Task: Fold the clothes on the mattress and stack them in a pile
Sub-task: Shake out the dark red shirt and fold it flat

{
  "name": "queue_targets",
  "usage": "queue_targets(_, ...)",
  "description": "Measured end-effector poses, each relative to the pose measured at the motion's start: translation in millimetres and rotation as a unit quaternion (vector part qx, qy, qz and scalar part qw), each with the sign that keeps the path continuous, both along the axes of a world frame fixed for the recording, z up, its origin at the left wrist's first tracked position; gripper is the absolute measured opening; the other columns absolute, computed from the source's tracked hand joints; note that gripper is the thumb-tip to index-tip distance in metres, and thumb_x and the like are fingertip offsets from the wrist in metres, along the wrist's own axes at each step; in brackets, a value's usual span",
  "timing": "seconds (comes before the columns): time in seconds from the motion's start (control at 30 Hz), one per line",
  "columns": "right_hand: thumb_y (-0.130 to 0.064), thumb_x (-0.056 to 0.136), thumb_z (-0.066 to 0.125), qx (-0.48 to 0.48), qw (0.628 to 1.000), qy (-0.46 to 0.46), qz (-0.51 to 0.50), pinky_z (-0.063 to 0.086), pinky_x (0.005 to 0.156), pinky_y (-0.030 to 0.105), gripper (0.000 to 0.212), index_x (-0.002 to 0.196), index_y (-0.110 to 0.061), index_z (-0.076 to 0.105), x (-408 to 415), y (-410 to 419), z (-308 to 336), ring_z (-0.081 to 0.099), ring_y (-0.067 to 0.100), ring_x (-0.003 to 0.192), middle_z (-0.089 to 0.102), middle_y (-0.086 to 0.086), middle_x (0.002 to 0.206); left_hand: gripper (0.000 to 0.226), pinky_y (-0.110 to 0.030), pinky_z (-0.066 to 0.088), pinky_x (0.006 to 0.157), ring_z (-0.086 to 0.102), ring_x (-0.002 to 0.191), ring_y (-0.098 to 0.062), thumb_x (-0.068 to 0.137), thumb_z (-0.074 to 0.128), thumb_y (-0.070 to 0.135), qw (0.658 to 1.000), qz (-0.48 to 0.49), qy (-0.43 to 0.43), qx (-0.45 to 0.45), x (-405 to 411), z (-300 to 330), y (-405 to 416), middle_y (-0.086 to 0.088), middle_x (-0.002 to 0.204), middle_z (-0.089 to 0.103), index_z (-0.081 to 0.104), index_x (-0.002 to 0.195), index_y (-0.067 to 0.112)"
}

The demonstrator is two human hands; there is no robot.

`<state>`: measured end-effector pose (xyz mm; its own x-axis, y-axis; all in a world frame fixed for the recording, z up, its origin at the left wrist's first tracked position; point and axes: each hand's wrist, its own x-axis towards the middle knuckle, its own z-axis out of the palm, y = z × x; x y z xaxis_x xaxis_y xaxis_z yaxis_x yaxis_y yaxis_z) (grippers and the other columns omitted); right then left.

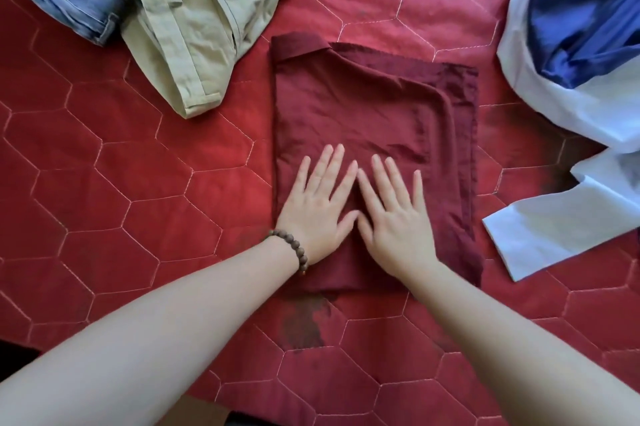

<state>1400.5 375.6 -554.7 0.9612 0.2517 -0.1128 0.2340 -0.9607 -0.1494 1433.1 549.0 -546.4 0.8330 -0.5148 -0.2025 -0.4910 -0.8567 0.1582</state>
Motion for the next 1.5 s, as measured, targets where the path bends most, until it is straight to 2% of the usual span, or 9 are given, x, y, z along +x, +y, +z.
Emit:
queue_targets(0.1, -0.051, 0.096, 0.037, -0.035, 0.998, 0.055, -0.023, 0.012, 0.118, 0.054, 0.065, 0.153, -0.023, 0.024, -34.9, -9.2, -0.2, 0.012, 0.022, 0.149, 0.015, 0.006, 0.161, 0.073, -0.047, 0.004, 0.12, -0.006, 0.148, -0.029, 0.096, 0.029, 0.055, 0.997, -0.025, 0.059, 0.036, -34.9, -0.3, 13.5, -0.015, 0.16, -0.005, 0.004, 0.155, 0.018)
queue_targets(0.23, -0.049, 0.095, 0.036, 0.014, 0.995, 0.052, -0.079, 0.013, 0.118, 0.052, 0.063, 0.149, -0.017, 0.035, -30.2, -35.4, 15.4, 0.014, 0.027, 0.148, 0.019, 0.012, 0.159, 0.064, -0.048, 0.015, 0.118, 0.012, 0.146, -0.036, 0.092, 0.055, 0.032, 0.984, 0.124, 0.024, -0.126, -27.9, 12.8, 31.0, -0.023, 0.156, 0.018, 0.035, 0.147, 0.007)
queue_targets(0.43, -0.026, 0.09, 0.065, 0.227, 0.918, 0.02, -0.326, 0.036, 0.105, 0.034, 0.06, 0.142, -0.01, 0.041, 57.2, -64.4, 37.5, 0.051, 0.029, 0.119, 0.034, 0.015, 0.145, 0.043, -0.032, 0.048, 0.093, 0.058, 0.092, -0.016, 0.086, 0.066, 0.017, 0.828, 0.467, 0.075, -0.3, 53.3, 27.5, 36.3, -0.007, 0.11, 0.058, 0.055, 0.126, 0.006)
queue_targets(0.7, -0.039, 0.081, 0.075, 0.176, 0.901, 0.171, -0.357, 0.032, 0.072, 0.027, 0.035, 0.096, -0.011, 0.058, 91.9, -89.9, 33.9, 0.05, 0.018, 0.082, 0.057, -0.001, 0.082, 0.02, -0.02, 0.033, 0.068, 0.052, 0.077, -0.016, 0.081, 0.07, 0.031, 0.856, 0.467, 0.155, -0.156, 80.0, 26.7, 46.4, 0.005, 0.074, 0.056, 0.059, 0.075, 0.017)
queue_targets(0.9, -0.037, 0.081, 0.075, 0.173, 0.895, 0.257, -0.32, 0.036, 0.058, 0.032, 0.043, 0.082, 0.004, 0.063, 87.8, -101.4, 34.4, 0.051, 0.019, 0.061, 0.055, 0.005, 0.064, 0.014, -0.026, 0.051, 0.043, 0.065, 0.054, -0.018, 0.086, 0.071, 0.022, 0.706, 0.524, 0.343, -0.33, 75.1, 33.1, 56.2, -0.004, 0.068, 0.066, 0.06, 0.079, 0.015)
queue_targets(1.03, -0.031, 0.082, 0.075, 0.252, 0.871, 0.269, -0.325, 0.033, 0.053, 0.027, 0.027, 0.073, -0.008, 0.064, 83.7, -109.4, 37.0, 0.041, 0.001, 0.044, 0.049, -0.013, 0.049, 0.036, -0.034, 0.06, 0.055, 0.061, 0.047, -0.015, 0.083, 0.074, 0.014, 0.736, 0.487, 0.351, -0.312, 70.1, 28.8, 62.0, -0.006, 0.053, 0.053, 0.046, 0.061, 0.008)
queue_targets(1.2, -0.032, 0.085, 0.071, 0.186, 0.91, 0.24, -0.281, 0.029, 0.059, 0.034, 0.045, 0.079, 0.009, 0.052, 81.0, -109.5, 37.5, 0.04, 0.021, 0.062, 0.044, 0.009, 0.065, 0.021, -0.028, 0.054, 0.064, 0.067, 0.06, -0.026, 0.081, 0.076, 0.026, 0.809, 0.485, 0.212, -0.257, 56.8, 25.7, 61.1, -0.003, 0.061, 0.064, 0.06, 0.07, 0.018)
queue_targets(1.4, -0.046, 0.075, 0.077, 0.136, 0.889, 0.317, -0.302, 0.049, 0.07, 0.033, 0.037, 0.075, -0.012, 0.063, 60.2, -116.6, 52.7, 0.062, 0.023, 0.069, 0.067, 0.003, 0.07, 0.026, -0.028, 0.057, 0.054, 0.07, 0.065, -0.025, 0.09, 0.066, 0.024, 0.686, 0.503, 0.442, -0.285, 34.5, 37.0, 66.4, -0.015, 0.079, 0.067, 0.065, 0.075, 0.003)
queue_targets(1.5, -0.04, 0.074, 0.08, 0.141, 0.858, 0.382, -0.313, 0.043, 0.061, 0.029, 0.035, 0.068, -0.009, 0.063, 34.3, -120.0, 55.2, 0.056, 0.019, 0.058, 0.065, 0.0, 0.061, 0.019, -0.038, 0.059, 0.077, 0.072, 0.084, -0.031, 0.091, 0.065, 0.018, 0.667, 0.473, 0.515, -0.258, 17.5, 39.1, 72.0, -0.019, 0.092, 0.072, 0.063, 0.078, 0.005)
